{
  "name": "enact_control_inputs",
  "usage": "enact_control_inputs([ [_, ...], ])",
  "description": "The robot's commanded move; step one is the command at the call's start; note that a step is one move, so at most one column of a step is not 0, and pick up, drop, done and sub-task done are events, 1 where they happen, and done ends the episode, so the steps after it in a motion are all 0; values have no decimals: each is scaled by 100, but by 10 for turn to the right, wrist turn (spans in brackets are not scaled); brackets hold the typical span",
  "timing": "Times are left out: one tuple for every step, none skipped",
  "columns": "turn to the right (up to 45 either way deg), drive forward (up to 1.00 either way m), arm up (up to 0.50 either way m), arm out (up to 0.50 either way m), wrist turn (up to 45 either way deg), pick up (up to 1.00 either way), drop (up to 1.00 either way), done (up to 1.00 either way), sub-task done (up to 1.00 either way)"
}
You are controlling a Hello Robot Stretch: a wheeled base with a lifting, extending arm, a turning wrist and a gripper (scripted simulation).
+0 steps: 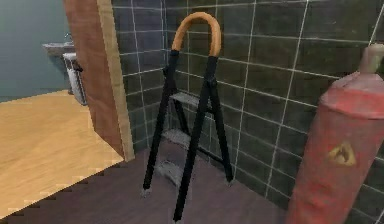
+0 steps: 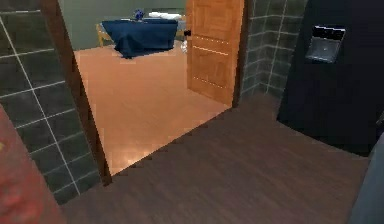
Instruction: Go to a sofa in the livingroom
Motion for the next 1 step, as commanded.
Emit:
enact_control_inputs([
  [0,20,0,0,0,0,0,0,0],
])
